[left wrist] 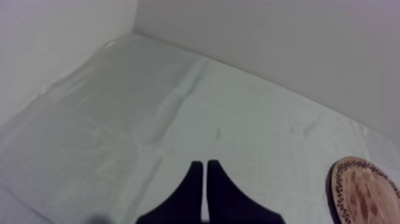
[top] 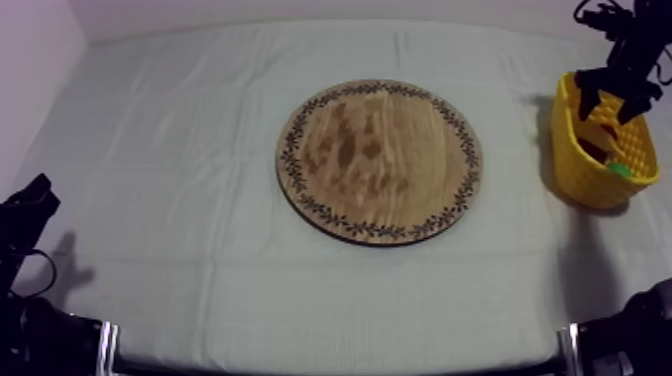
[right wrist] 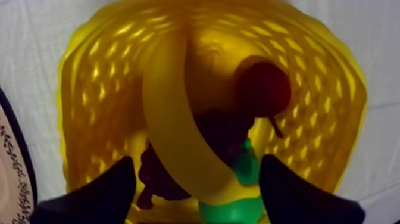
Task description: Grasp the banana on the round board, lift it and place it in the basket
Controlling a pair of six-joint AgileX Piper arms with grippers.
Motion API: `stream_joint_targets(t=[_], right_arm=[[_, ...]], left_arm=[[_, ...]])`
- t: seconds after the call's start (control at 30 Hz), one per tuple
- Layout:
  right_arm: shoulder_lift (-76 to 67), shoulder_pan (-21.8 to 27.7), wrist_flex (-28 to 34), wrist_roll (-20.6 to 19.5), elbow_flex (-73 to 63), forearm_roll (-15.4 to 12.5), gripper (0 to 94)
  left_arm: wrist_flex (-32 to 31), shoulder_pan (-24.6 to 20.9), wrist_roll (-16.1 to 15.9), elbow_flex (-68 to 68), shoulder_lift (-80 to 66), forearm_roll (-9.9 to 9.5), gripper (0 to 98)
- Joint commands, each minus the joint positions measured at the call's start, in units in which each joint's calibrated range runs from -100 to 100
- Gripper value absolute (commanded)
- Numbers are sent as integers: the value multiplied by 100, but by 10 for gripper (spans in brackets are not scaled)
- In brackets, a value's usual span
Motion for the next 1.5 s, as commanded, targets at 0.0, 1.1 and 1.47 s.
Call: stream_joint_targets(t=[0.0, 1.1, 1.47], right_arm=[[-81, 5, -53, 19, 24, 6, 655], [-5951, 143, -1937, 529, 4469, -120, 17], [-8080, -129, -2704, 543, 6238, -321, 4]], left_arm=[[0, -2, 0, 3, 2, -1, 1], [0, -2, 0, 3, 2, -1, 1], [0, -2, 0, 3, 2, -1, 1]])
